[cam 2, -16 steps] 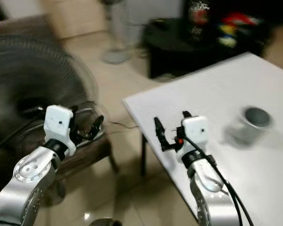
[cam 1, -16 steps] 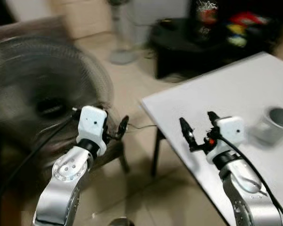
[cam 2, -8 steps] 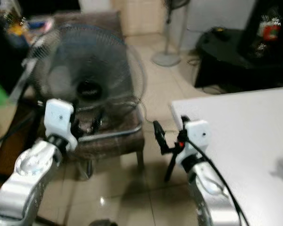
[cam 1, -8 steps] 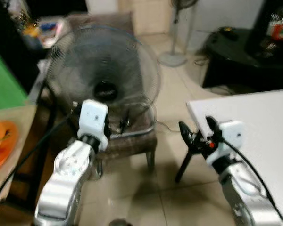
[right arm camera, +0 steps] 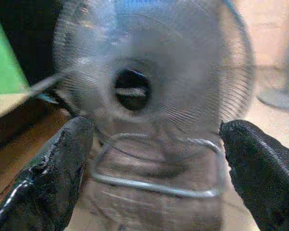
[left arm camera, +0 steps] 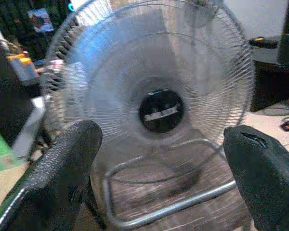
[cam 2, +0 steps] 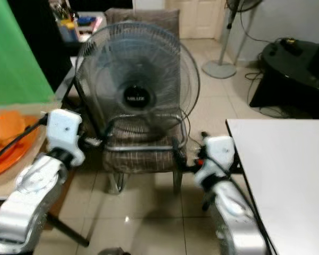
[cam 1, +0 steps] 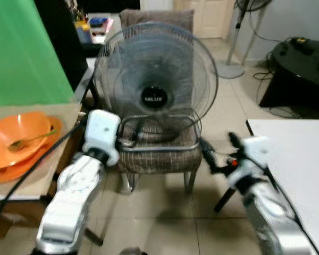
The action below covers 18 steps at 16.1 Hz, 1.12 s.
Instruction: Setting the table
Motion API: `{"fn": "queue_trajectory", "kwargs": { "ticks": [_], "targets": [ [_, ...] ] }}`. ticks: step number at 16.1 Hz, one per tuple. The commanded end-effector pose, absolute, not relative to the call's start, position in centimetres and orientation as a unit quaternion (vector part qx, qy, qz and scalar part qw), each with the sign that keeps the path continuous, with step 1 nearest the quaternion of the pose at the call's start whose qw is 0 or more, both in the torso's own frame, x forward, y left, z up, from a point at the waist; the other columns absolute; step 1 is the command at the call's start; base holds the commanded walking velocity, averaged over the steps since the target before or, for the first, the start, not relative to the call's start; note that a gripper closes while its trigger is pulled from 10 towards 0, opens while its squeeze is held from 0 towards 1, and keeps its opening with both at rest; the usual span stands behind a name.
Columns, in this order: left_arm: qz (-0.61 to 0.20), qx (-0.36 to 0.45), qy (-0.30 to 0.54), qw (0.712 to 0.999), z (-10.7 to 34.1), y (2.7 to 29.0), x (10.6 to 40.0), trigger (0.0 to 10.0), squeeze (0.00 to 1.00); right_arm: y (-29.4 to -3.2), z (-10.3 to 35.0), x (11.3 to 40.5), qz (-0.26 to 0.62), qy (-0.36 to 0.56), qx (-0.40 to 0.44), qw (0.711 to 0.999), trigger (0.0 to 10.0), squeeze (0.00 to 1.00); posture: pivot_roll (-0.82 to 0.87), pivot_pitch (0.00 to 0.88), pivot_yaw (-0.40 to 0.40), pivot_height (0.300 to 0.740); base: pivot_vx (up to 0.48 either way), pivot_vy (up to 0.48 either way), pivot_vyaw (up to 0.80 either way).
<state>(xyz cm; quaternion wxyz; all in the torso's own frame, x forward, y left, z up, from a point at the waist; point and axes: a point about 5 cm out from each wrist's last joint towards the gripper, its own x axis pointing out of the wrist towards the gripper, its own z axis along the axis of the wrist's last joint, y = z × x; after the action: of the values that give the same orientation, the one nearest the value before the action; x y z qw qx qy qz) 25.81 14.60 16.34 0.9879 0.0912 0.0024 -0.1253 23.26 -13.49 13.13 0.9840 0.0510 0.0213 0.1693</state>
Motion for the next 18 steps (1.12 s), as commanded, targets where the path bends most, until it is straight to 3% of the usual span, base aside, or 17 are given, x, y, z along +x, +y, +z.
{"fn": "queue_trajectory", "kwargs": {
  "ticks": [1, 9, 12, 13, 18],
  "targets": [
    [-0.128, 0.093, -0.002, 0.987, 16.5, 14.4, 25.8, 10.0, 0.0, -13.9, 13.2, 23.3, 0.167, 0.02, 0.038, 0.985, 10.0, 1.0, 0.03, 0.0, 0.033, 0.74, 0.0, 0.292, 0.8],
    [-0.123, 0.101, -0.007, 0.987, 16.8, 14.7, 25.8, 10.0, 0.0, -13.7, 13.2, 23.8, 0.177, 0.017, 0.039, 0.983, 10.0, 1.0, 0.05, 0.007, 0.022, 0.74, 0.0, 0.294, 0.79],
    [-0.121, 0.101, -0.008, 0.987, 16.9, 14.8, 25.9, 10.0, 0.0, -13.7, 13.2, 24.0, 0.169, 0.019, 0.066, 0.983, 10.0, 0.97, 0.05, 0.009, 0.023, 0.74, 0.0, 0.174, 0.0],
    [-0.118, 0.098, -0.01, 0.988, 17.0, 14.9, 25.9, 10.0, 0.0, -13.6, 13.2, 24.0, 0.167, 0.021, 0.067, 0.983, 10.0, 0.0, 0.05, 0.012, 0.025, 0.74, 0.0, 0.0, 0.0],
    [-0.11, 0.103, -0.009, 0.989, 16.8, 14.9, 26.0, 10.0, 0.0, -13.7, 13.1, 24.4, 0.173, 0.023, 0.02, 0.984, 10.0, 0.0, 0.05, 0.016, 0.022, 0.74, 0.0, 0.0, 0.0]
  ]
}}
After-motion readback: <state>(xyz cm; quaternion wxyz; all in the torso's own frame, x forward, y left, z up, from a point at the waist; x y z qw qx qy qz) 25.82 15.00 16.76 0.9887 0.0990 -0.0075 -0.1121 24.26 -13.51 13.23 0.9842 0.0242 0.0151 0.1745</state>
